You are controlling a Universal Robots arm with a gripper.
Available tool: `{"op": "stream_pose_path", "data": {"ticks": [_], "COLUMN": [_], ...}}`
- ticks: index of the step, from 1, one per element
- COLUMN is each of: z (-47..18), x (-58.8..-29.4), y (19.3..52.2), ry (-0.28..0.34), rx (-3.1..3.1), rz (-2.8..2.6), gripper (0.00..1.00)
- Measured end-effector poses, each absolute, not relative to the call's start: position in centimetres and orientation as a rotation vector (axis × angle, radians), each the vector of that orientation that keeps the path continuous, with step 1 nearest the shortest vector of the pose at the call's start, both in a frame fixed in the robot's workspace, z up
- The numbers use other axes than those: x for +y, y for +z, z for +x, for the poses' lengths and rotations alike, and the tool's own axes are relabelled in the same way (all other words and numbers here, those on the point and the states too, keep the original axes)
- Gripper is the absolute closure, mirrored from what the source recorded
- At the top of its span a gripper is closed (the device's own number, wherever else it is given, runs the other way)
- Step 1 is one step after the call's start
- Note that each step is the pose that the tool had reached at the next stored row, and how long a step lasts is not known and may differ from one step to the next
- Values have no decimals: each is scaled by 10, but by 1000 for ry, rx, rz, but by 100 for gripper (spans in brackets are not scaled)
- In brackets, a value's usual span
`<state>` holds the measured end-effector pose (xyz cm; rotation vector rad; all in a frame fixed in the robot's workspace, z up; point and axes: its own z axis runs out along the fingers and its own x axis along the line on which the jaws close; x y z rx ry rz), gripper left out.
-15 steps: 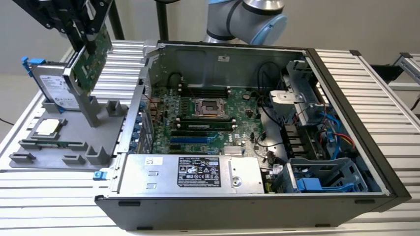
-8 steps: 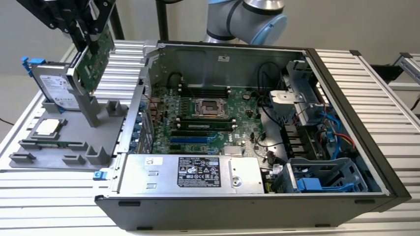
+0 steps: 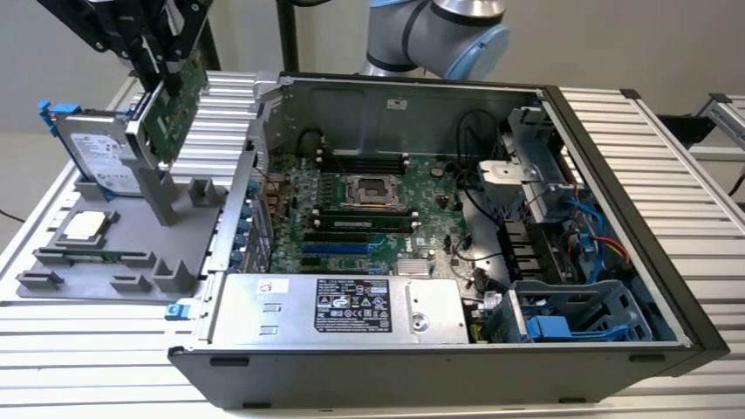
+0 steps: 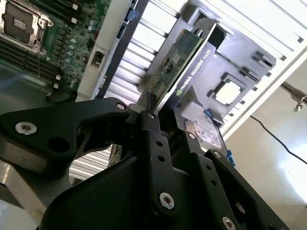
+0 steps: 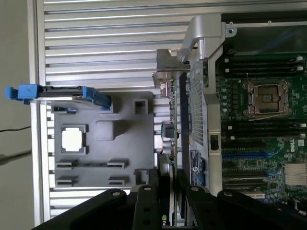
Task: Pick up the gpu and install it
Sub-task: 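Pick up the gpu and move the gpu toward the slot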
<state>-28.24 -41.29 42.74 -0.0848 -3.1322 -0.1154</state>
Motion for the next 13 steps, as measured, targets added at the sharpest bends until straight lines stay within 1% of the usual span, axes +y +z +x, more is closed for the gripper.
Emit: {"op": "stream_pose_path", "data": {"ticks": [13], "z": [-275], "x": [-413], "y": [428], "ry": [-116], "rx": [-3132], "rz": [-85], "gripper": [100]}}
